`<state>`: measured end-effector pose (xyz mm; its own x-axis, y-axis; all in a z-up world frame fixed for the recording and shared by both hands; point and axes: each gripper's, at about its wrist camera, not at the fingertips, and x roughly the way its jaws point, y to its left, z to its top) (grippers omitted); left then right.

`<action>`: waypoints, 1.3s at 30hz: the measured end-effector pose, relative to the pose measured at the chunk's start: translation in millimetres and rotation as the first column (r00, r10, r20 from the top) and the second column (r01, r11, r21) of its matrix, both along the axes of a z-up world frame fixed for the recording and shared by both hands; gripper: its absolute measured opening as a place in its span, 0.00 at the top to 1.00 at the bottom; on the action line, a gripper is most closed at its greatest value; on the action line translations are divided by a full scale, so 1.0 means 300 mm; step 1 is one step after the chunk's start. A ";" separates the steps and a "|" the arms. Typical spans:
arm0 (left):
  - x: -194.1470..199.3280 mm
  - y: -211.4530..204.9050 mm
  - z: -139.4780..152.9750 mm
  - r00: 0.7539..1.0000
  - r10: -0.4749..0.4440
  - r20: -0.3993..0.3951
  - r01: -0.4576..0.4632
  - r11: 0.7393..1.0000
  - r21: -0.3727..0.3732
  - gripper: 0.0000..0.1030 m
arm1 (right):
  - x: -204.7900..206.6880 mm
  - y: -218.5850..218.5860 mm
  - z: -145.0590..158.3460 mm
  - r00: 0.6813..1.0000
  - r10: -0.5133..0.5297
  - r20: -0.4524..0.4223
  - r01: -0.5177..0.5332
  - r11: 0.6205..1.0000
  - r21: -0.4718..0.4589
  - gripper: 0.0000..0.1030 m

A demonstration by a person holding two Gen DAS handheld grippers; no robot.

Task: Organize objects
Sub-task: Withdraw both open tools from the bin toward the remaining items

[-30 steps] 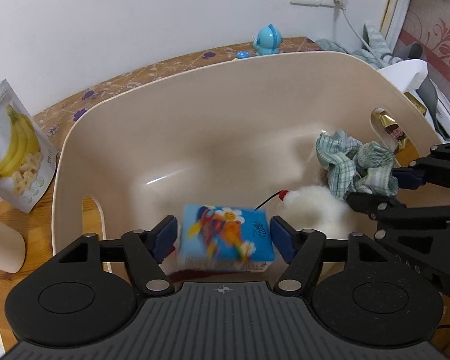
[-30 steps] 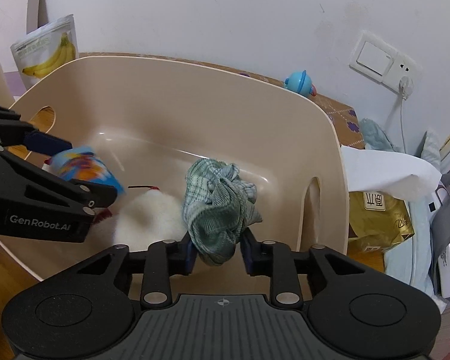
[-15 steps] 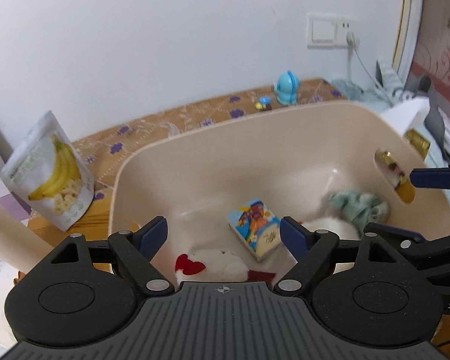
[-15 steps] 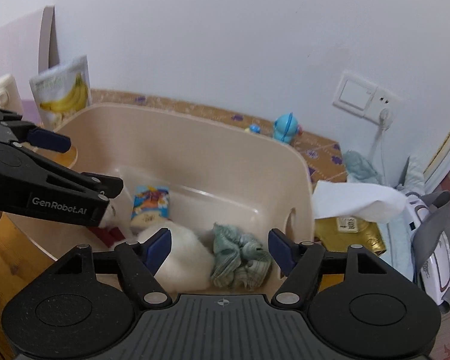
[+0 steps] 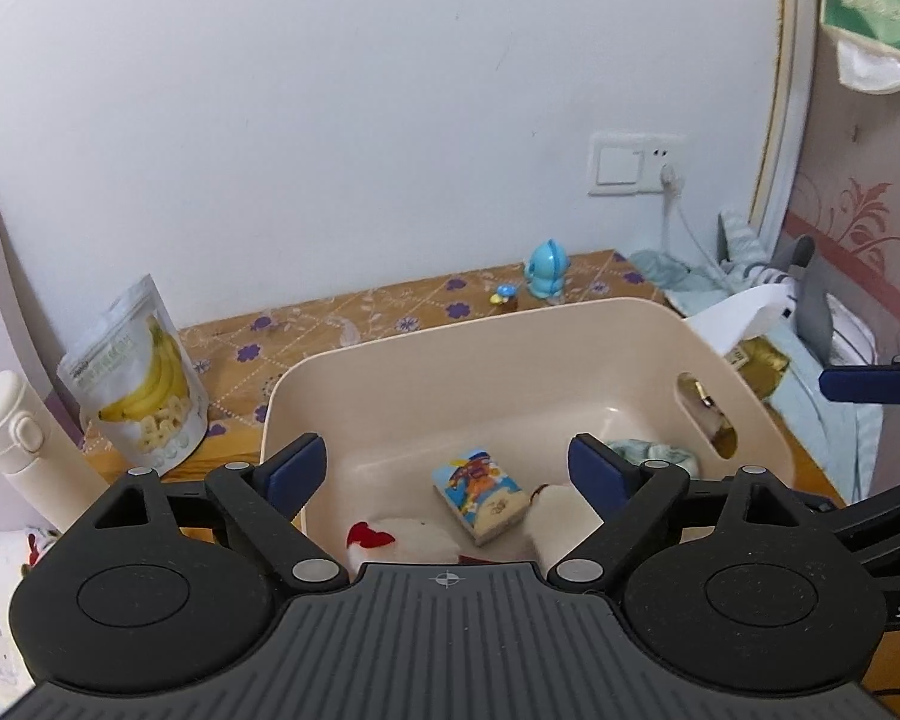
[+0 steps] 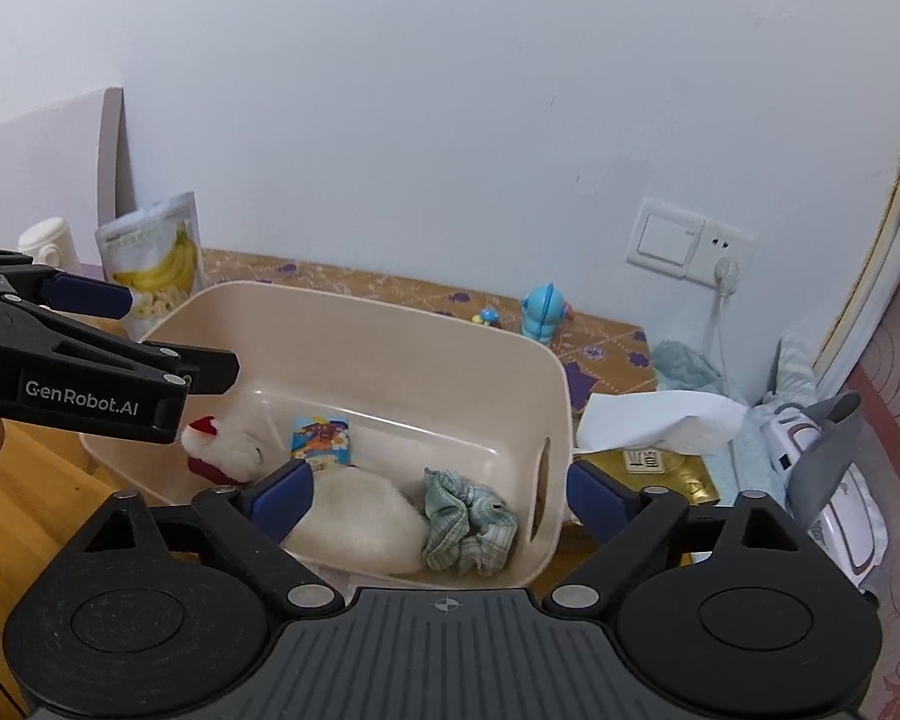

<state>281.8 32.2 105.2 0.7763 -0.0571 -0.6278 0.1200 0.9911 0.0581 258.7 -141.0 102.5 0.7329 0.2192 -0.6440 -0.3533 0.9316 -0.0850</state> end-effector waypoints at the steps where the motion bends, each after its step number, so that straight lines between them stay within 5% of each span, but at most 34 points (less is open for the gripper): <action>1: -0.014 -0.001 0.005 1.000 -0.001 0.008 0.001 1.000 0.001 0.13 | -0.011 -0.006 0.007 1.000 -0.002 0.005 0.002 1.000 0.003 0.08; 18: -0.236 -0.013 0.034 0.998 -0.011 0.056 0.012 1.000 -0.020 0.12 | -0.199 -0.073 0.032 1.000 -0.003 0.024 0.003 1.000 0.013 0.03; 39: -0.370 -0.111 -0.158 0.998 -0.056 -0.015 0.055 0.998 -0.025 0.12 | -0.317 -0.208 -0.098 0.999 -0.021 -0.042 0.020 0.999 -0.038 0.03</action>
